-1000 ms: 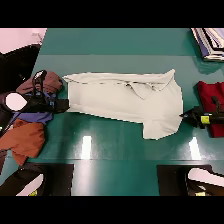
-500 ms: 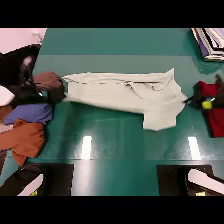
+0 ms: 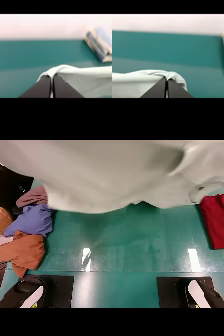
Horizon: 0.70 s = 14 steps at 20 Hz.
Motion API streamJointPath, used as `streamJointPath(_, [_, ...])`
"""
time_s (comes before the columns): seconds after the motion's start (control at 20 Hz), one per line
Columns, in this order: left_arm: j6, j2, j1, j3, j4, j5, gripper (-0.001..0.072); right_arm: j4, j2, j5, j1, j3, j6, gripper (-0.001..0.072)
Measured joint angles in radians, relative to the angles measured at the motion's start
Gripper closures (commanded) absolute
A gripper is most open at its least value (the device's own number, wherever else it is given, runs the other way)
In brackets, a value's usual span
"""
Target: Fold the shirts.
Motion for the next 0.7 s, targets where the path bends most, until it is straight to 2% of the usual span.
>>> streamJointPath(0.15, [-0.003, 0.003, 0.0, 0.165, 0.005, -0.013, 0.0687, -0.003, 0.047, 0.006, -0.086, 0.142, 0.032, 0.0701])
streamJointPath(0.3, [-0.006, 0.003, 0.0, 0.21, 0.012, -0.023, 0.0687, -0.003, 0.033, 0.026, -0.139, 0.28, 0.065, 0.0701])
streamJointPath(0.5, [-0.008, -0.016, 0.0, 0.104, 0.078, -0.043, 0.0686, 0.006, -0.064, 0.082, -0.163, 0.419, 0.122, 0.0701])
streamJointPath(0.7, [-0.008, -0.113, -0.001, -0.098, 0.142, -0.08, 0.0686, -0.018, -0.194, 0.177, -0.096, 0.36, 0.18, 0.0702])
